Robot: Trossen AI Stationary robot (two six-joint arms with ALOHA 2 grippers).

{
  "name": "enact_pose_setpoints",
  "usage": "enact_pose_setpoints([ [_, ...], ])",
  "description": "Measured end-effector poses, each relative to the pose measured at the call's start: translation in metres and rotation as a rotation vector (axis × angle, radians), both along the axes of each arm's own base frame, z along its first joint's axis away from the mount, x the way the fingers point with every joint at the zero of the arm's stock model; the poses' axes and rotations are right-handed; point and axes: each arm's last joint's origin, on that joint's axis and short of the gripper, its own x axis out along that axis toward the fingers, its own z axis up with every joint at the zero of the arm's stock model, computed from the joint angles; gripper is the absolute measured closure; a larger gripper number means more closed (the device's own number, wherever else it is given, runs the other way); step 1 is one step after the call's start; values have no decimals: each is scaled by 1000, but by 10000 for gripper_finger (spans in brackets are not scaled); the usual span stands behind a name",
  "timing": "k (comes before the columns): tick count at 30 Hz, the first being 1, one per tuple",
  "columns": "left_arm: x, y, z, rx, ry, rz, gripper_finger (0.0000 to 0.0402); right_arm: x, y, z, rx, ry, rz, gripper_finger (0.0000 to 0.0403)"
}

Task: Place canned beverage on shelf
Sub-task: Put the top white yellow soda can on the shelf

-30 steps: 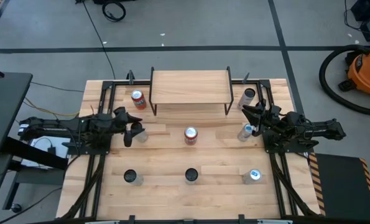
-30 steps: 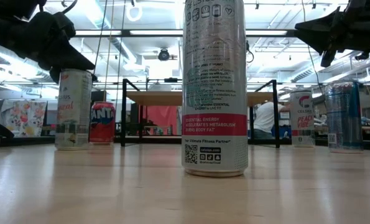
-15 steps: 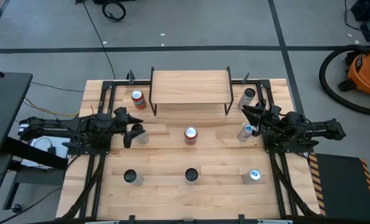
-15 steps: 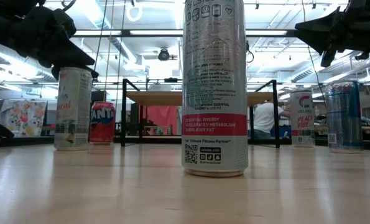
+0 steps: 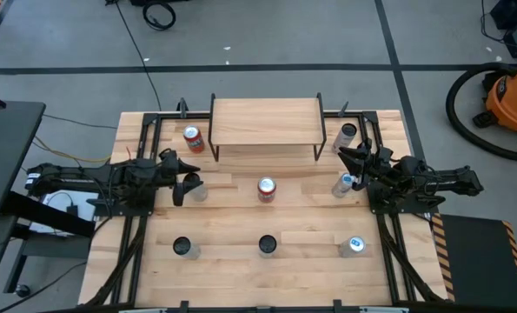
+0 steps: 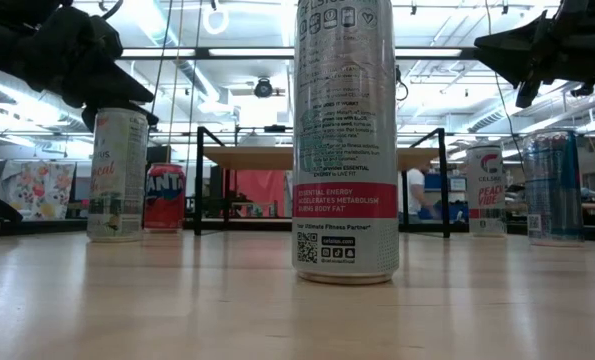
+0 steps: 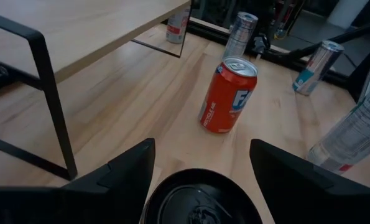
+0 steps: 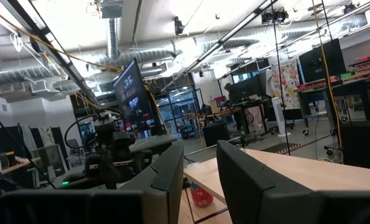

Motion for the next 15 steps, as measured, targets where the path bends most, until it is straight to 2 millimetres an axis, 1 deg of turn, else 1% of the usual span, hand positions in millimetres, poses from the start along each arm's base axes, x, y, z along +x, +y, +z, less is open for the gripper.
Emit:
enact_pose_setpoints([
  [15, 0, 0, 0, 18, 1, -7, 129, 0, 0, 0, 0, -1, 0, 296],
])
